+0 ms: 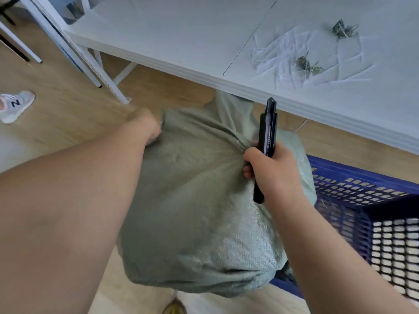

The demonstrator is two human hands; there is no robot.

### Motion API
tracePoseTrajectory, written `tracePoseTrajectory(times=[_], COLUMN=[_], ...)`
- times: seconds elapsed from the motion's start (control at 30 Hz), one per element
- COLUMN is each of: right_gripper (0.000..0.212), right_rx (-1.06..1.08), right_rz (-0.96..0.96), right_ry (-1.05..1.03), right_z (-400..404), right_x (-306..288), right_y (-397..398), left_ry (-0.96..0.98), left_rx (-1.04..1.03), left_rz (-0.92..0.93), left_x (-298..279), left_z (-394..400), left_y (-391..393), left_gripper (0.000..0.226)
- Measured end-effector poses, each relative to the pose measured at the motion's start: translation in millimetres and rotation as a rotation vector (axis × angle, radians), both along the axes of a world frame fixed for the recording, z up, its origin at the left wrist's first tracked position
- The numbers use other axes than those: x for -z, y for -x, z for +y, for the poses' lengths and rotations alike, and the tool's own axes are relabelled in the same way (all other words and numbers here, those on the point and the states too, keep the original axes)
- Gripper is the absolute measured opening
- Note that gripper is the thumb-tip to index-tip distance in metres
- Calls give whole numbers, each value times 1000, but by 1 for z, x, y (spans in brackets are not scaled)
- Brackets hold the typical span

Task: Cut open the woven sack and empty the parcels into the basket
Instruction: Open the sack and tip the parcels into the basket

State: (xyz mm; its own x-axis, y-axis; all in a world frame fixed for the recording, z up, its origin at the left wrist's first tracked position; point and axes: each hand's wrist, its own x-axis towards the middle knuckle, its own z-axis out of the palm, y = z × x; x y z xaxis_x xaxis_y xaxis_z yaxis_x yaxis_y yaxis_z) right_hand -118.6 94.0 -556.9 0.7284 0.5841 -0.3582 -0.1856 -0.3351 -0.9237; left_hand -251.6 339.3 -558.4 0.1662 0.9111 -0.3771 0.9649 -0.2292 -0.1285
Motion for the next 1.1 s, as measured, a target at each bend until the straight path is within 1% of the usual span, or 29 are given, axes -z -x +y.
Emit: tracePoseTrajectory(times=[0.07,0.17,0.27,0.33,0.4,0.5,0.57,0.6,0.63,0.7,0.8,0.87,0.9,0.97,1.03,1.07,1.1], right_gripper=[5,7,6,4,4,9,14,15,14,8,6,6,10,22,28,25,16], right_rx=[25,8,-48,-99,-136,-157,-182,-214,-252,-318,-327,-346,-368,-442,-564,-625,-671], right_rz=[-10,-73,-115,-117,-106,-98,-96,-98,-95,-74,-18,19,38,61,70,75,77], right_ry=[94,259,375,436,492,566,623,656,691,746,760,780,804,872,957,998,1035], right_z=[-10,-26,-42,-53,-65,-83,-96,-102,-108,-120,-137,-146,-149,-155,-161,-164,-168], right_x=[-13,-39,-66,-82,-97,-119,-134,-141,-149,-162,-179,-191,-197,-207,-216,-221,-227], right_y=[0,-1,1,4,9,12,10,9,9,12,18,18,17,15,16,18,19], left_ry=[-19,-5,13,51,72,95,99,108,117,126,120,114,106,87,78,84,98], left_rx=[-73,-196,-238,-277,-304,-299,-286,-290,-291,-297,-291,-274,-257,-208,-157,-125,-88], left_rz=[-128,-308,-425,-466,-491,-526,-557,-576,-585,-575,-551,-561,-564,-560,-555,-566,-582], left_x=[-16,-48,-80,-100,-117,-140,-155,-163,-170,-182,-200,-214,-221,-238,-253,-260,-267], left_z=[-8,-27,-49,-65,-82,-108,-123,-131,-137,-151,-168,-178,-183,-194,-207,-214,-221], left_y=[5,7,11,17,24,33,36,37,37,39,44,43,42,37,34,33,31], left_gripper=[32,28,23,22,19,3,6,3,1,5,12,7,5,4,6,7,9])
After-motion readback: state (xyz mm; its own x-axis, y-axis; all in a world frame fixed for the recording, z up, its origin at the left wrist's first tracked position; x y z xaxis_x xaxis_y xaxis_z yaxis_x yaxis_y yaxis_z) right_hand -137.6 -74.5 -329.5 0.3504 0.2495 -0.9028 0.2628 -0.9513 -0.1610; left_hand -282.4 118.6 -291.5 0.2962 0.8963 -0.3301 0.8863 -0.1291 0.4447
